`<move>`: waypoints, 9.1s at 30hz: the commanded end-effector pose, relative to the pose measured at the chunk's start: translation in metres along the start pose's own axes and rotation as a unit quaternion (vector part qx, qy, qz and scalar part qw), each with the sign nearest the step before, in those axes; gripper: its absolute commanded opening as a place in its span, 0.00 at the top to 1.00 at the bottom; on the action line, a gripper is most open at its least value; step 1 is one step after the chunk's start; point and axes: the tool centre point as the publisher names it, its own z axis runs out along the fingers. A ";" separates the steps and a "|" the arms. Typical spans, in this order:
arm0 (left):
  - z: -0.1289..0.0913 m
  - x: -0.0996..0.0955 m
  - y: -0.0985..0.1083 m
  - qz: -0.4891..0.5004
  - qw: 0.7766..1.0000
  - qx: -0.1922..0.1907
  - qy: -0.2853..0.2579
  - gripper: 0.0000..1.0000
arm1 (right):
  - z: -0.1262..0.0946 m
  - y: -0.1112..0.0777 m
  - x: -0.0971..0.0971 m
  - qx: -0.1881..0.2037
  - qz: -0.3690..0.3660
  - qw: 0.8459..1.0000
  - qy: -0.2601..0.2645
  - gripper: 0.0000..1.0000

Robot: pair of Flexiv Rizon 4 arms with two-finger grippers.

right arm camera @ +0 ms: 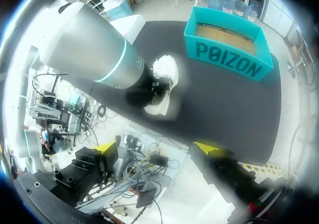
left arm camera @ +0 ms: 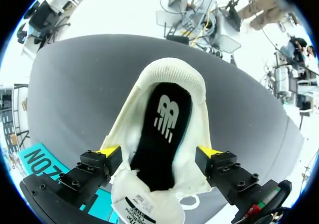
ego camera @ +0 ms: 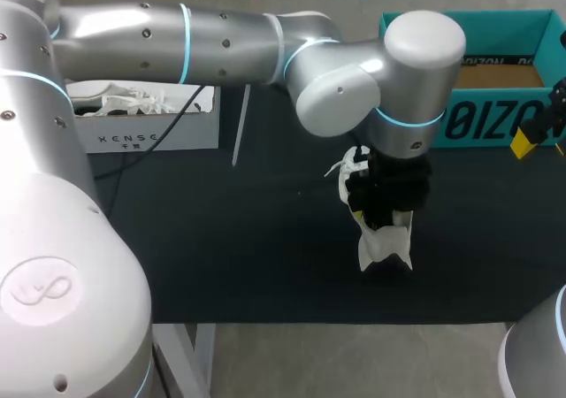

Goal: Take the shoe out of the shoebox, open the shoe tongue, remove and reinsert the insole, then place the shoe into the shoebox

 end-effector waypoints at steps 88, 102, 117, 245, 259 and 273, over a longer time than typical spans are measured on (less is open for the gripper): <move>-0.054 -0.002 0.059 0.028 0.997 -0.064 -0.025 1.00 | 0.000 0.002 0.000 0.003 0.001 1.000 0.000 0.00; -0.031 0.011 0.028 0.017 0.999 -0.035 -0.027 1.00 | 0.000 0.002 0.000 0.003 0.001 1.000 0.000 0.00; -0.057 0.035 -0.008 -0.149 0.988 -0.023 -0.013 1.00 | 0.000 0.002 0.000 0.003 0.001 1.000 0.000 0.00; -0.033 0.052 -0.089 -0.558 0.827 0.031 0.056 1.00 | 0.000 0.002 0.000 0.003 0.001 1.000 0.000 0.00; -0.076 0.149 -0.048 -0.420 0.905 0.028 0.056 1.00 | 0.000 0.002 0.000 0.003 0.001 1.000 0.000 0.00; -0.088 0.194 -0.025 -0.383 0.920 0.018 0.083 1.00 | 0.000 0.002 0.000 0.003 0.001 1.000 0.000 0.00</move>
